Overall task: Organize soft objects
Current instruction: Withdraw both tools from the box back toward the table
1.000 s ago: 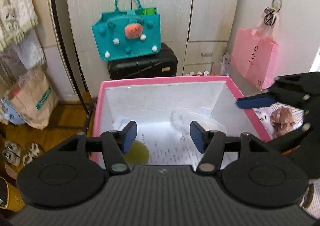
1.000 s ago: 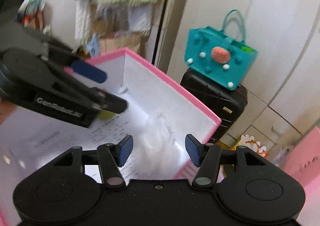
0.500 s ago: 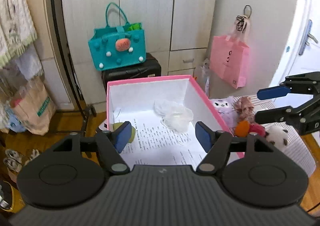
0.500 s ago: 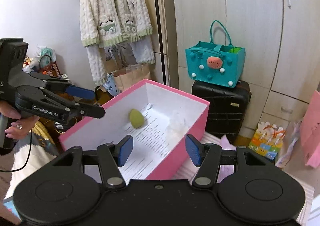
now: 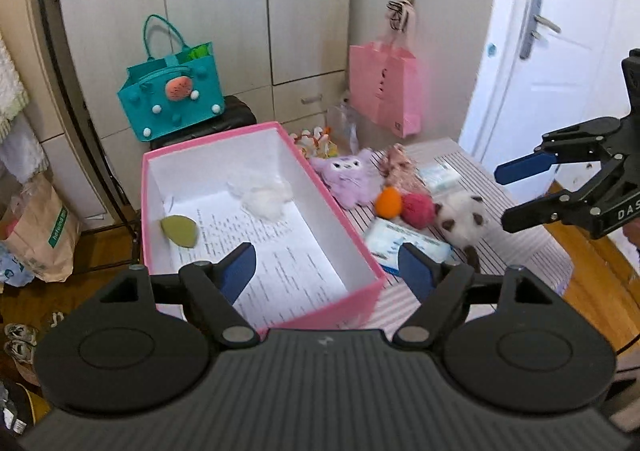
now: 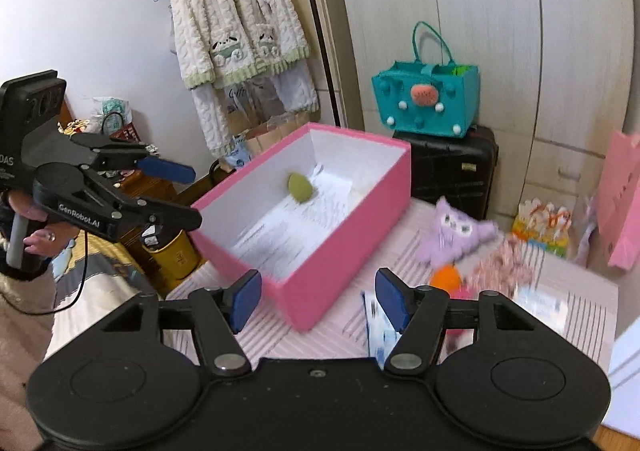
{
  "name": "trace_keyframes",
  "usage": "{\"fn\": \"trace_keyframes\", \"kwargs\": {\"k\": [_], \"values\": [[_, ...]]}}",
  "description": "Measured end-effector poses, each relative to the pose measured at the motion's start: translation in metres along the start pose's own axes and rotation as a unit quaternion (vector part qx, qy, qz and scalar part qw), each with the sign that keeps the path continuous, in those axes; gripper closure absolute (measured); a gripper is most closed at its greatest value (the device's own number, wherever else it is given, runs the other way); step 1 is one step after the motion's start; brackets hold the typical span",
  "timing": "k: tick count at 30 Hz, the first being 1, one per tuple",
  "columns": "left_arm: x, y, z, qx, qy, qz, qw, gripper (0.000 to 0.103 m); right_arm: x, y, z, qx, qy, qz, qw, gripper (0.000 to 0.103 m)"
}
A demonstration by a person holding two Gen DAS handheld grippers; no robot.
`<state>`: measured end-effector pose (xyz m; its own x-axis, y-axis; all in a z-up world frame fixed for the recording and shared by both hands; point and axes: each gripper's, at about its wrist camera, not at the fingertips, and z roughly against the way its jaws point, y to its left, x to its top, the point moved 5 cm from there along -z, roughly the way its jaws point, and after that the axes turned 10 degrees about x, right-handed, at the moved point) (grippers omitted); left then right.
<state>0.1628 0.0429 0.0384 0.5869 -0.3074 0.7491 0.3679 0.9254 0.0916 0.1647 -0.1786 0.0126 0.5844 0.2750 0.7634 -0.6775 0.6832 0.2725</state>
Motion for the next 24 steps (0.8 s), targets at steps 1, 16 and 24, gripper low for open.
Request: {"fn": "trace_keyframes", "kwargs": {"k": [1, 16, 24], "values": [[-0.002, -0.005, 0.003, 0.001, 0.001, -0.002, 1.0000, 0.025, -0.006, 0.001, 0.004, -0.001, 0.003, -0.002, 1.000, 0.034], [-0.032, -0.078, 0.036, -0.043, -0.005, -0.067, 0.9968, 0.012, -0.085, 0.013, 0.049, -0.052, 0.032, 0.013, 0.998, 0.015], [-0.050, -0.111, 0.037, -0.050, -0.007, -0.116, 0.9920, 0.010, -0.117, 0.000, 0.053, -0.083, 0.035, 0.000, 0.996, 0.006]]}}
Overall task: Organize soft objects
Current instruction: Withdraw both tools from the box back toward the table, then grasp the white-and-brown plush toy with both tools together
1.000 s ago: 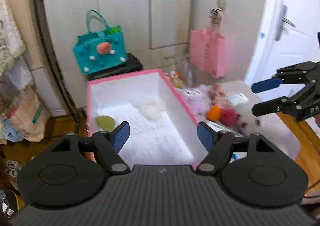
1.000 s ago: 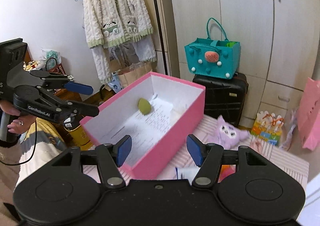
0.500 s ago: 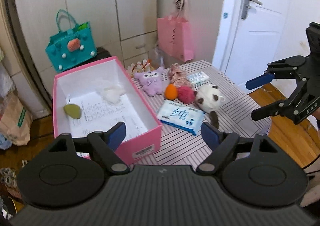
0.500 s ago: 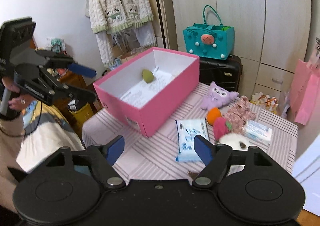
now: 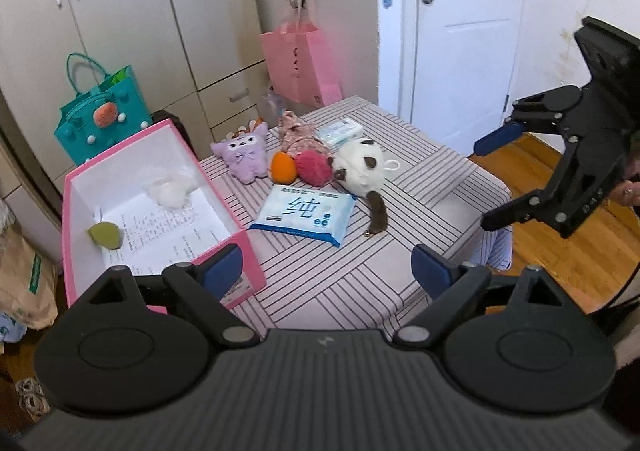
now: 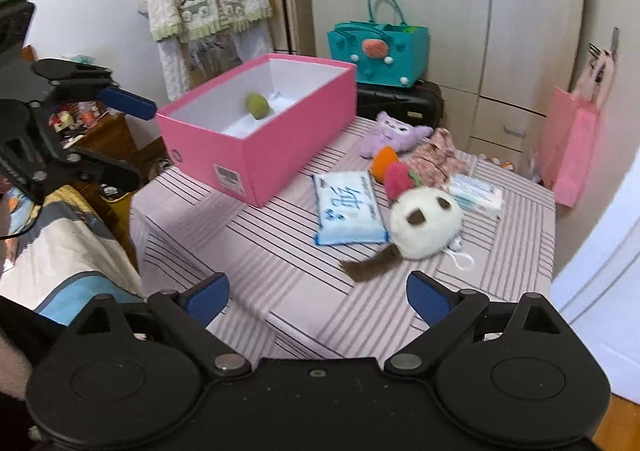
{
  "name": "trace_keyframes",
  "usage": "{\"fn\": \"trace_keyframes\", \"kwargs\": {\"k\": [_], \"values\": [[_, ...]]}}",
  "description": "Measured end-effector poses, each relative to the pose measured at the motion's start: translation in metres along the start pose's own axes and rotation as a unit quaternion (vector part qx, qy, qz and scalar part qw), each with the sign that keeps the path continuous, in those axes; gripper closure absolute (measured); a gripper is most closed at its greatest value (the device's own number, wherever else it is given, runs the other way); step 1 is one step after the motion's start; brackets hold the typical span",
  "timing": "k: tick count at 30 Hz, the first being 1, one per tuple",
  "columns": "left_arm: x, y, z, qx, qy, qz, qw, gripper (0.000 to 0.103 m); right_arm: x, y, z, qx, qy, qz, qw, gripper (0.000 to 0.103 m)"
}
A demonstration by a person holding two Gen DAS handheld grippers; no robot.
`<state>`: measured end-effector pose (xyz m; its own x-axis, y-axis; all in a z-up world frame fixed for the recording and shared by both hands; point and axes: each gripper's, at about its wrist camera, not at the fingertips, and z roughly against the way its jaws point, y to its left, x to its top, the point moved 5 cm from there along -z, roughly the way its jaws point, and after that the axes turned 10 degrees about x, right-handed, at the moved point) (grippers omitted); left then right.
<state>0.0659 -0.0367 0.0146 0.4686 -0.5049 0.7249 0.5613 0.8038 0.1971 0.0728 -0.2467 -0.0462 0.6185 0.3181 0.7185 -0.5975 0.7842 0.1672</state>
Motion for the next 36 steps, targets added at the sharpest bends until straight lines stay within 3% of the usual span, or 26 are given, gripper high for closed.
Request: {"fn": "trace_keyframes", "kwargs": {"k": [5, 13, 21, 25, 29, 32, 36], "values": [[-0.004, -0.011, -0.019, -0.022, 0.019, 0.000, 0.9996, 0.008, -0.011, -0.011, -0.003, 0.010, -0.031, 0.013, 0.999, 0.006], [-0.010, -0.023, -0.062, -0.054, 0.034, 0.018, 0.9978, 0.008, -0.022, -0.023, -0.020, -0.034, -0.086, 0.089, 0.992, 0.006], [0.001, -0.036, -0.096, -0.094, 0.039, 0.038, 0.9941, 0.008, -0.020, -0.048, -0.022, -0.114, -0.189, 0.152, 0.963, 0.006], [0.010, -0.039, -0.110, -0.100, 0.025, 0.047, 0.9936, 0.008, -0.013, -0.070, -0.021, -0.083, -0.201, 0.110, 0.970, 0.006], [0.018, -0.039, -0.127, -0.122, 0.013, 0.086, 0.9887, 0.010, -0.012, -0.098, -0.028, -0.065, -0.221, 0.037, 0.972, 0.006], [0.022, -0.035, -0.138, -0.119, -0.011, 0.124, 0.9850, 0.011, -0.014, -0.123, -0.037, -0.030, -0.230, -0.026, 0.972, 0.006], [0.032, -0.034, -0.150, -0.103, -0.046, 0.159, 0.9808, 0.011, -0.019, -0.132, -0.060, -0.066, -0.188, -0.028, 0.980, 0.006]]}}
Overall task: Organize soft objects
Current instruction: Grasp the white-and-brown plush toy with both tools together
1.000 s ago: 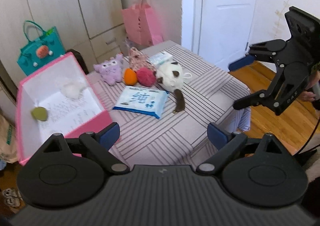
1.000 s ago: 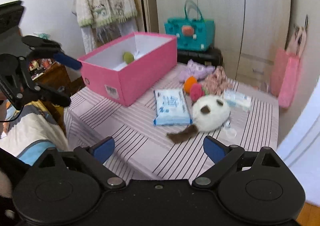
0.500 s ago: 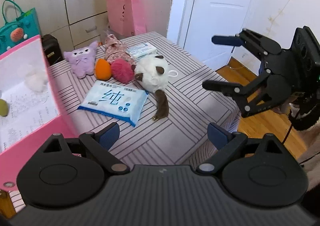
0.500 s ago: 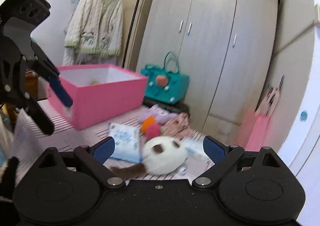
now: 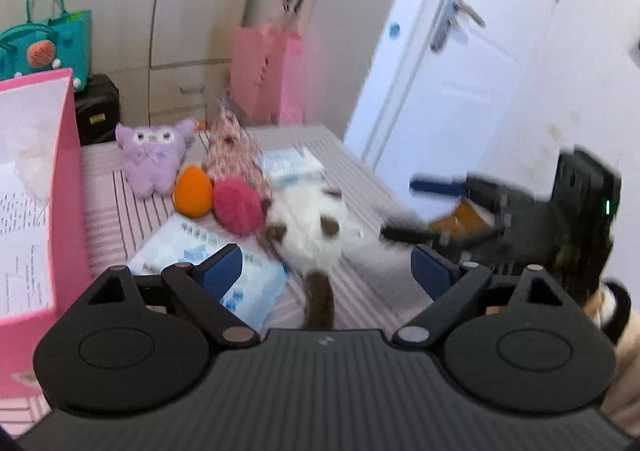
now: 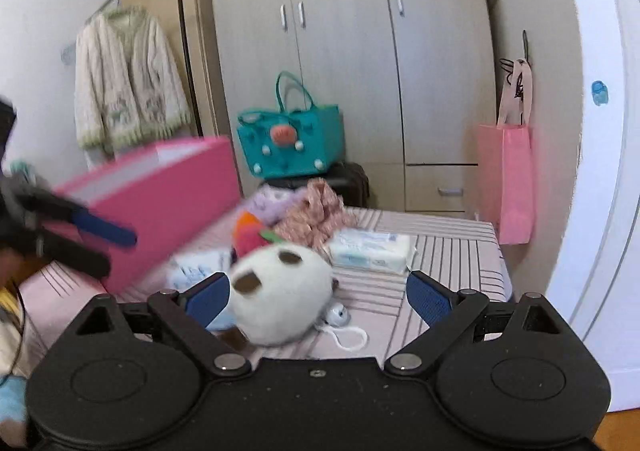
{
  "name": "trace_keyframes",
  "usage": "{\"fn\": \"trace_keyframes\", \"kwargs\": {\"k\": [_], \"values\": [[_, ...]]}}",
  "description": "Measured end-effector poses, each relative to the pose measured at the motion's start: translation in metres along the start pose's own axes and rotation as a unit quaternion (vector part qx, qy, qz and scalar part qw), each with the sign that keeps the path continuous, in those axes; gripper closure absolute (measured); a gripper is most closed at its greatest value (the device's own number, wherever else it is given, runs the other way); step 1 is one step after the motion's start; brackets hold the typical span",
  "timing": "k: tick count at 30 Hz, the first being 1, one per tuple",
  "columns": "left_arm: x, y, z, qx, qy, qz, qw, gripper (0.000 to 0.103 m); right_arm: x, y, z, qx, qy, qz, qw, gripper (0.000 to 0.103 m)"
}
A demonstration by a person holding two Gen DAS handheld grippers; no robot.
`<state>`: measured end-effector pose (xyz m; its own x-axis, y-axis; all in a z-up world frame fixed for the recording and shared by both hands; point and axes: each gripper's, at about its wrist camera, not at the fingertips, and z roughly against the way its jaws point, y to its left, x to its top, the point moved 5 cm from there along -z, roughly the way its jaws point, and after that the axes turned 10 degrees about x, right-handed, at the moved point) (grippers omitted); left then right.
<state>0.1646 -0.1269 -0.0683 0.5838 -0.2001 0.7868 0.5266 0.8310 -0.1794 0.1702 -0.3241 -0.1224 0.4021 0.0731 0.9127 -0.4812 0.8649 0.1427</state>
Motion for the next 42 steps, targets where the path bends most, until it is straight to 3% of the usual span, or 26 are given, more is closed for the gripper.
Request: {"fn": "trace_keyframes", "kwargs": {"k": [4, 9, 14, 18, 22, 26, 34, 42], "values": [[0.013, 0.002, -0.017, -0.014, -0.026, 0.049, 0.9984, 0.011, -0.007, 0.011, -0.021, 0.042, 0.035, -0.020, 0.998, 0.006], [0.009, 0.005, -0.040, -0.004, -0.025, 0.086, 0.9960, 0.013, -0.014, 0.023, -0.039, 0.046, 0.054, -0.020, 0.997, 0.006], [-0.002, 0.009, -0.060, -0.006, -0.011, 0.116, 0.9932, 0.018, -0.023, 0.024, -0.044, 0.001, 0.051, -0.018, 0.999, 0.006], [-0.005, 0.009, -0.069, -0.016, -0.015, 0.132, 0.9910, 0.024, -0.019, 0.019, -0.046, -0.002, 0.049, -0.038, 0.998, 0.006], [-0.007, 0.009, -0.070, -0.013, -0.030, 0.132, 0.9907, 0.029, -0.015, 0.027, -0.054, -0.023, 0.058, -0.004, 0.998, 0.006], [-0.009, 0.010, -0.074, 0.006, -0.032, 0.130, 0.9909, 0.029, -0.015, 0.034, -0.065, -0.043, 0.069, 0.013, 0.997, 0.006], [-0.011, 0.017, -0.082, 0.010, -0.033, 0.159, 0.9866, 0.029, -0.012, 0.033, -0.077, -0.054, 0.078, 0.020, 0.995, 0.006], [-0.016, 0.012, -0.090, -0.001, -0.025, 0.152, 0.9881, 0.029, -0.015, 0.032, -0.079, -0.055, 0.077, 0.015, 0.995, 0.007]]}}
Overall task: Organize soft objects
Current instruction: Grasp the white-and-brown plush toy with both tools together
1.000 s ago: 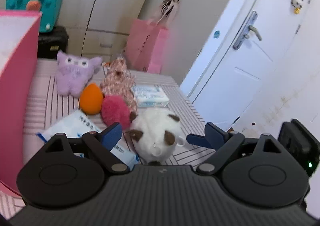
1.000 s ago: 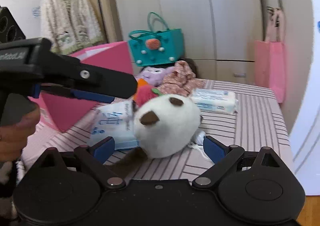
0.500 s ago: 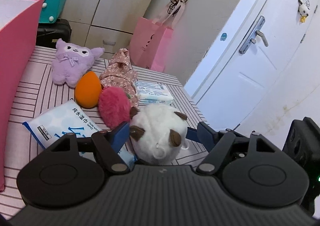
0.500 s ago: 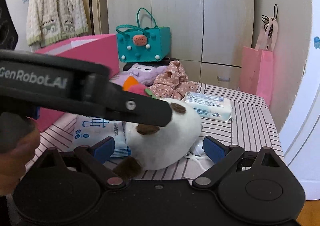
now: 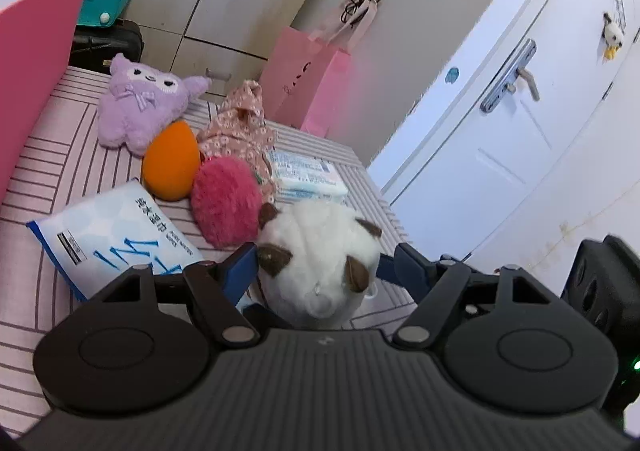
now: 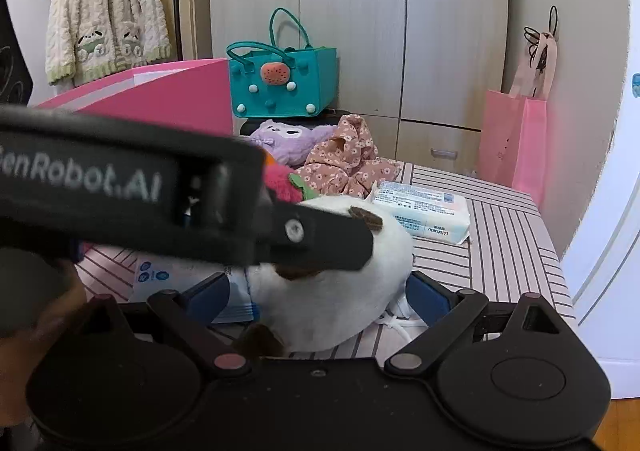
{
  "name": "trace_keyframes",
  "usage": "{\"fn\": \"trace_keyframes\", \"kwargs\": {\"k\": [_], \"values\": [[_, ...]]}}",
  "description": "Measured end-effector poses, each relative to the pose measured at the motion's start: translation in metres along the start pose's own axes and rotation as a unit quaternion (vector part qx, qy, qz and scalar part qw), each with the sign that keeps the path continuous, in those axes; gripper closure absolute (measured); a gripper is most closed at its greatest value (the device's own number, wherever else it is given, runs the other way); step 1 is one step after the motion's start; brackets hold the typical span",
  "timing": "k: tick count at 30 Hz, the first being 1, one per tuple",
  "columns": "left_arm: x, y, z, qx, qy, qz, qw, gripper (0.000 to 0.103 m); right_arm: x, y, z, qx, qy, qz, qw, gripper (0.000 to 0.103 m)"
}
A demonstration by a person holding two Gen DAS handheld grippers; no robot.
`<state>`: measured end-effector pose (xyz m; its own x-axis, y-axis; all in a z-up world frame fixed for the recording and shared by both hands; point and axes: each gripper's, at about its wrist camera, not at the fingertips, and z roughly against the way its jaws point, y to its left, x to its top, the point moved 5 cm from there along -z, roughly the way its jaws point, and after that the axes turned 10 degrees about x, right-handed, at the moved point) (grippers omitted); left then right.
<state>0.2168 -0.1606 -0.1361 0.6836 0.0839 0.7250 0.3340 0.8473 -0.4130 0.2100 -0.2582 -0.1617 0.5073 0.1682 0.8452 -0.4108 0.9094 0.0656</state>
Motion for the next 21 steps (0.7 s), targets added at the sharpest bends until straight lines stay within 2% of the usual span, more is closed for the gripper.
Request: {"fn": "trace_keyframes", "kwargs": {"k": [3, 7, 10, 16, 21], "values": [[-0.004, -0.003, -0.001, 0.018, -0.011, -0.012, 0.9997, 0.029, -0.001, -0.001, 0.002, 0.003, -0.007, -0.005, 1.000, 0.009], [-0.003, -0.001, -0.003, 0.008, 0.004, -0.003, 1.0000, 0.030, -0.002, -0.004, 0.005, -0.003, -0.019, -0.020, 1.000, 0.022], [-0.003, -0.001, -0.003, 0.012, 0.003, -0.004, 0.9999, 0.035, -0.003, -0.006, 0.007, 0.000, -0.024, -0.026, 0.999, 0.028], [-0.006, 0.002, -0.005, 0.016, 0.009, 0.006, 0.9998, 0.041, -0.003, -0.003, 0.007, 0.001, -0.028, -0.024, 0.999, 0.031], [-0.008, -0.004, 0.001, 0.015, 0.000, -0.008, 0.9999, 0.044, -0.004, 0.004, 0.014, -0.013, -0.042, -0.007, 0.999, 0.032]]}}
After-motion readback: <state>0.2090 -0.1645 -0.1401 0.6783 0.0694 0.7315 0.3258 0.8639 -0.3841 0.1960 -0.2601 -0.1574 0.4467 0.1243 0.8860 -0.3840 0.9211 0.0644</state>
